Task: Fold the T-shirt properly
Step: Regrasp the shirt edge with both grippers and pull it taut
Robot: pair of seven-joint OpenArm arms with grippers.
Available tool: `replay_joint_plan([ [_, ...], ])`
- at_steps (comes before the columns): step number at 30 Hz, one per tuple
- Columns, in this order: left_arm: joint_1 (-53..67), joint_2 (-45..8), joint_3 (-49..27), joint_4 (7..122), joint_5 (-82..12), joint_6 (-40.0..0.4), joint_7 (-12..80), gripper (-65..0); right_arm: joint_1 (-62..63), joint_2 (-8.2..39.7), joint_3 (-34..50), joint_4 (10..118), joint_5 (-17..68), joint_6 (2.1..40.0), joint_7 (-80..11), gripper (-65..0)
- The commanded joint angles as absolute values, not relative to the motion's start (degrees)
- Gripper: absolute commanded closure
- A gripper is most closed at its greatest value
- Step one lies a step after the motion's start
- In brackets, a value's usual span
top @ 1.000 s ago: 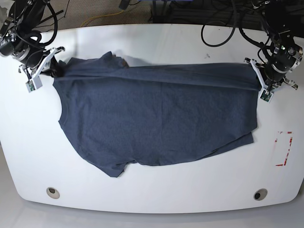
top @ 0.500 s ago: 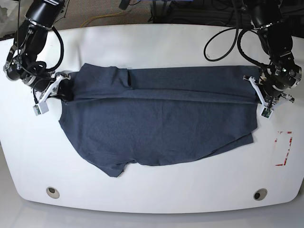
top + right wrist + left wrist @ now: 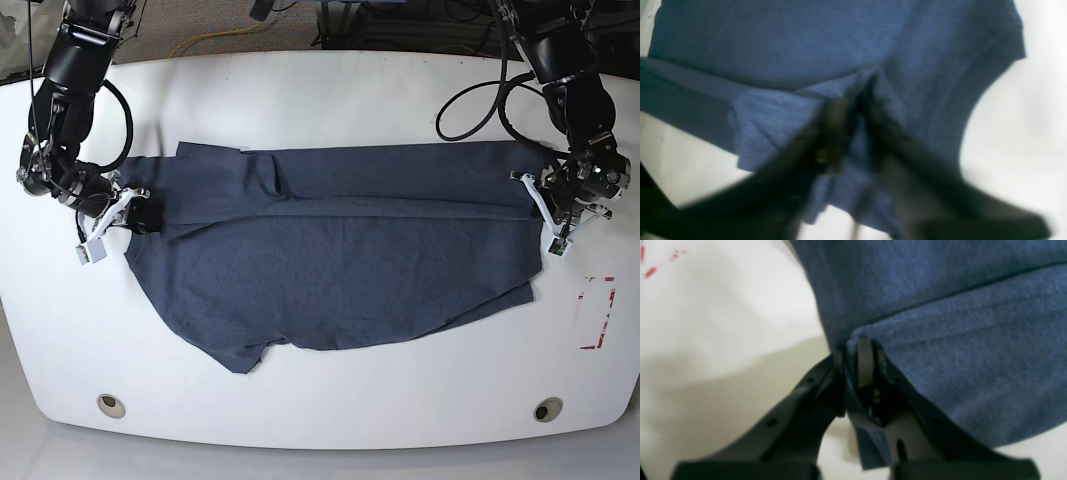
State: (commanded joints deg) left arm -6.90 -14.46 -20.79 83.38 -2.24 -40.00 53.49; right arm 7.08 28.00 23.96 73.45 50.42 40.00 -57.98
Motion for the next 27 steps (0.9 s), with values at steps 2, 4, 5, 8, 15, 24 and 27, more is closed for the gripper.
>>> replay_joint_plan([
  [2,-7.8,-14.9,-19.4,81.0,-2.5,-40.0,53.5,-16.7,7.0,28.4,24.2,73.7,50.4,40.0,-57.8,-38.2],
  [4,-8.7,-14.9,-19.4,79.7,-2.5,-40.0,53.5,-25.8,6.7,29.5,24.8,73.8,50.4,40.0,-58.1,-43.3],
  [5,-9.2,-14.9,-19.4,79.4,-2.5,-40.0,53.5,-31.1,5.7,30.3,25.2,73.8,50.4,40.0,-58.1,-43.6],
  [8,-9.8,-14.9,-19.4,79.6,-2.5,-40.0,53.8,-42.1,2.8,31.6,26.9,75.2,50.4,40.0,-57.9,-43.6],
  [15,-8.0,-16.9,-19.8,86.7,-4.0,-40.0,53.9,-43.8,-2.9,31.4,31.6,76.8,43.6,39.6,-57.6,-43.8],
  [24,1.5,-23.0,-24.1,90.6,-24.9,-40.0,53.8,-43.9,-3.6,26.1,32.1,76.7,28.8,40.0,-54.8,-43.8],
  [27,4.1,-23.1,-24.1,90.6,-25.6,-40.0,53.8,-43.9,-3.6,25.1,32.0,76.6,28.4,40.0,-54.4,-43.8],
])
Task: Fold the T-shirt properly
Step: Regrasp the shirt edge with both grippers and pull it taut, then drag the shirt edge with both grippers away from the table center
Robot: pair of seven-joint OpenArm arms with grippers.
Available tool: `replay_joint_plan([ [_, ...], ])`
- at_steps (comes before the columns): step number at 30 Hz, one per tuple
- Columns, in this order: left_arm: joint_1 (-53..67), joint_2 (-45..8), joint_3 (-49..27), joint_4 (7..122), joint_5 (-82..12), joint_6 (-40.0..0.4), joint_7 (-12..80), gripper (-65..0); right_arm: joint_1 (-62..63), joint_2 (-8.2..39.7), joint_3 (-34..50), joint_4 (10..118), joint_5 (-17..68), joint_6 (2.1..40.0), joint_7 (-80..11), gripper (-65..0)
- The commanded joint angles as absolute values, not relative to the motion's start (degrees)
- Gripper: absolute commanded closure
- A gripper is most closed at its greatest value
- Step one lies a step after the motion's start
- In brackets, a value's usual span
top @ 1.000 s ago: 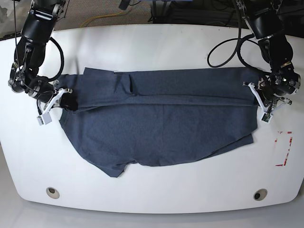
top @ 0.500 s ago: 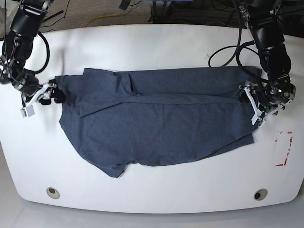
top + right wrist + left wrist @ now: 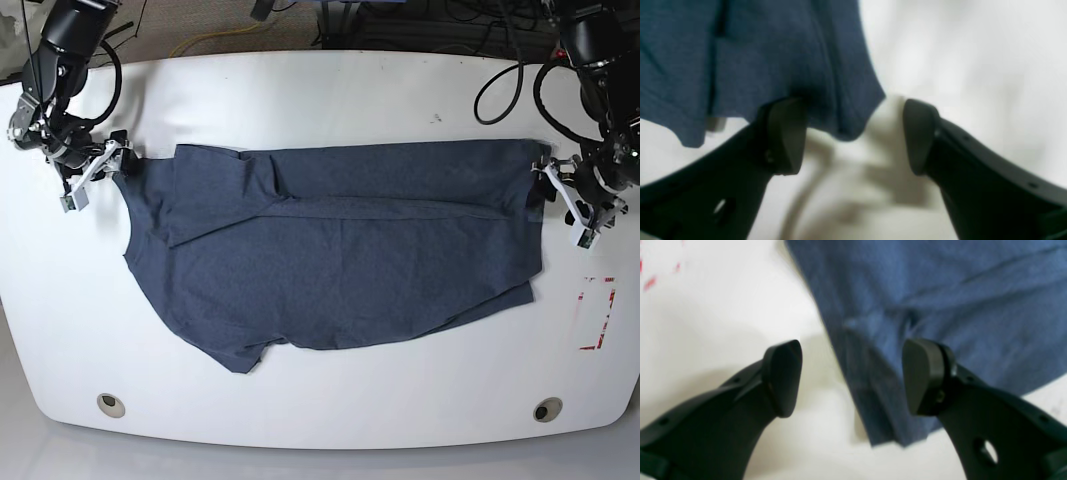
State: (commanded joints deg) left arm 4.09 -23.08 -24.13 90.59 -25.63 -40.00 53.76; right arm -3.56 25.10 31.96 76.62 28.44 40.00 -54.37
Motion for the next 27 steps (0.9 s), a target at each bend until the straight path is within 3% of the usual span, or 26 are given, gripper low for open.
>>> replay_joint_plan([
  [11,6.3,-20.8,-24.1,85.5,-19.9,-40.0,50.9,-43.3,-3.6,22.2,31.7,76.6,27.9,40.0,-54.0,-42.6],
  [14,6.3,-20.5,-24.0,83.1,-17.9,-40.0,49.9,-38.2,-3.6,22.0,31.7,76.5,27.9,40.0,-53.5,-31.5],
  [17,6.3,-20.4,-24.0,81.6,-17.1,-40.0,49.7,-26.1,-3.6,21.2,31.7,76.5,27.8,40.0,-52.7,-15.9],
  [19,6.3,-20.4,-24.0,81.4,-17.4,-40.0,49.6,-14.2,-3.6,21.1,31.6,76.8,27.8,40.0,-52.7,-3.3],
  [20,6.3,-20.4,-24.1,81.6,-17.6,-40.0,49.7,-10.0,-3.7,21.1,31.6,77.0,27.8,40.0,-52.7,0.0],
  [27,9.6,-20.9,-24.5,87.4,-17.5,-40.0,50.2,-8.1,-6.1,20.7,31.8,80.4,27.9,40.0,-53.8,0.0],
])
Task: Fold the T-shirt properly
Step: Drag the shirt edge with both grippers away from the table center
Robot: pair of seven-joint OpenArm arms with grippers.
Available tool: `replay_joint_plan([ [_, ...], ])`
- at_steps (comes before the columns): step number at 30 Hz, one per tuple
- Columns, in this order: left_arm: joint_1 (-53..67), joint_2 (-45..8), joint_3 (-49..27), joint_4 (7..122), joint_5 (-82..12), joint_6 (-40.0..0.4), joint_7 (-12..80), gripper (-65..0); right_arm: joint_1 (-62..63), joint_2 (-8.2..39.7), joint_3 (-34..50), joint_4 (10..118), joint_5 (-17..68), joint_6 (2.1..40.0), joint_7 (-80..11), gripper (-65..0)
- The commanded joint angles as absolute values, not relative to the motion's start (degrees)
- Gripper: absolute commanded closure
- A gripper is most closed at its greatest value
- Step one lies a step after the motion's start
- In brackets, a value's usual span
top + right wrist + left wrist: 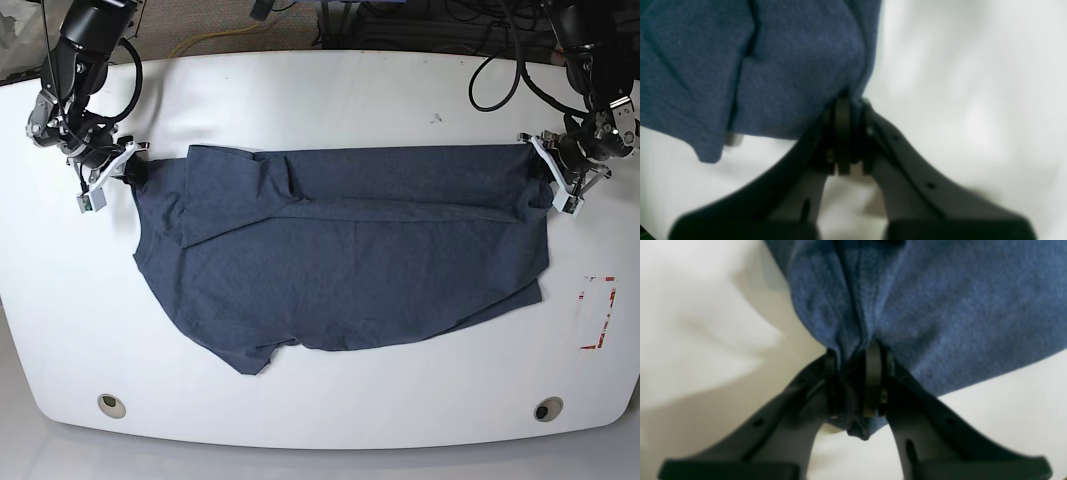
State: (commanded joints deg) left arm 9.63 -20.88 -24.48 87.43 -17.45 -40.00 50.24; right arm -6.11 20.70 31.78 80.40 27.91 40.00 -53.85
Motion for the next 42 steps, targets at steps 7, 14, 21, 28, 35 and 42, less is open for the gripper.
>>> replay_joint_plan([
  [7,15.4,-22.4,-28.6,91.7,-17.5,-40.0,52.6,-8.2,-13.5,20.8,32.2,90.4,28.2,40.0,-57.6,0.0],
  [14,19.9,-25.0,-32.2,91.6,-17.3,-40.0,52.6,-17.1,-23.0,20.5,32.2,99.0,28.4,40.0,-58.3,0.0],
  [21,21.7,-27.0,-31.8,91.7,-17.5,-40.0,52.6,-23.9,-29.1,18.2,33.3,103.8,28.4,40.0,-58.3,0.0],
  [28,21.8,-27.5,-31.5,96.8,-17.7,-40.0,55.1,-35.4,-29.8,16.8,34.9,106.4,28.2,40.0,-58.3,-7.0],
  [35,21.4,-29.7,-32.2,105.7,-17.7,-40.0,61.9,-36.5,-29.9,16.0,37.5,111.0,28.4,40.0,-58.7,-30.0],
  [42,19.6,-27.5,-30.7,109.1,-17.6,-40.0,65.3,-36.5,-29.4,15.5,40.3,112.9,32.1,40.0,-61.6,-33.3],
])
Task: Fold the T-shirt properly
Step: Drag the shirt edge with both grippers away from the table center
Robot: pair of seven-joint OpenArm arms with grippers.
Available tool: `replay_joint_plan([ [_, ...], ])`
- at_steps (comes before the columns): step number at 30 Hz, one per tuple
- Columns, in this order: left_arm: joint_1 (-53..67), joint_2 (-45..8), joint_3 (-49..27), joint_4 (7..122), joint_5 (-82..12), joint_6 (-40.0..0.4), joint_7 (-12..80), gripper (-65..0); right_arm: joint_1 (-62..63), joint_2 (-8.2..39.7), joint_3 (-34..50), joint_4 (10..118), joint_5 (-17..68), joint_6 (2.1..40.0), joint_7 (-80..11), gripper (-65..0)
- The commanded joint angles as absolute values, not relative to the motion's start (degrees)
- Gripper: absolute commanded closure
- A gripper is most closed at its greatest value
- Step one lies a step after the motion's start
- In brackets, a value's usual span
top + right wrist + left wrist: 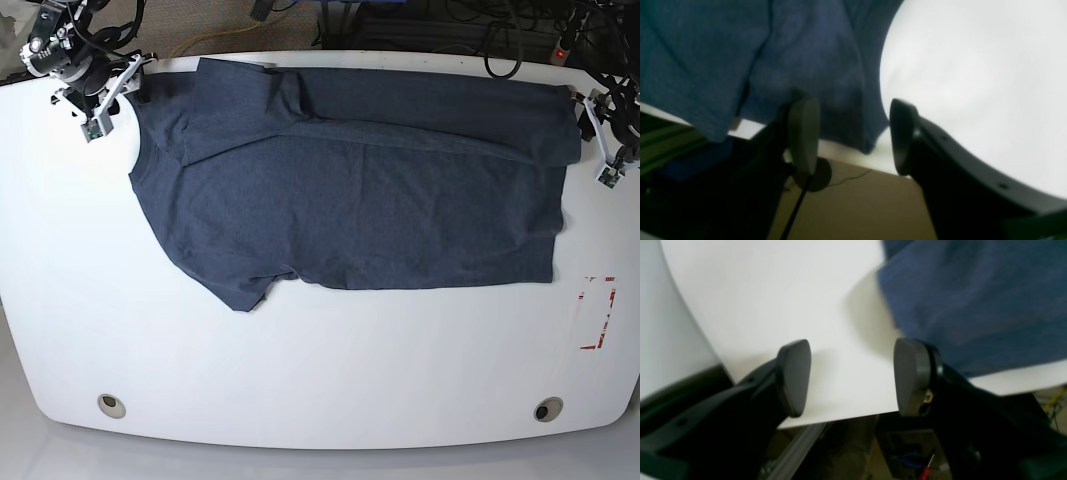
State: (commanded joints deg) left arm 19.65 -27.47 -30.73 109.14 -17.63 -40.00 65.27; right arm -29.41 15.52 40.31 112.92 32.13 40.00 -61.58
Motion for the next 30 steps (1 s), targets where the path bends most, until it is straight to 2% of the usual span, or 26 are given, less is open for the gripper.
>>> replay_joint_plan([
  [4,18.4,-23.8,-27.6,108.0,-15.9,-40.0,65.2,-36.5,-29.4,15.8,40.2,112.9,40.3,40.0,-61.8,-33.3],
  [10,18.4,-21.7,-24.0,105.5,-12.4,-40.0,64.9,-36.5,-28.2,15.3,39.9,112.7,48.6,40.0,-65.9,-33.3],
  [19,18.5,-22.2,-24.3,98.1,-7.5,-40.0,59.3,-36.5,-25.0,13.5,31.8,108.4,47.3,40.0,-67.9,-33.1],
  [30,18.6,-24.0,-24.2,94.7,-6.8,-40.0,56.0,-36.5,-26.4,13.2,28.4,106.2,47.3,40.0,-67.9,-32.8],
])
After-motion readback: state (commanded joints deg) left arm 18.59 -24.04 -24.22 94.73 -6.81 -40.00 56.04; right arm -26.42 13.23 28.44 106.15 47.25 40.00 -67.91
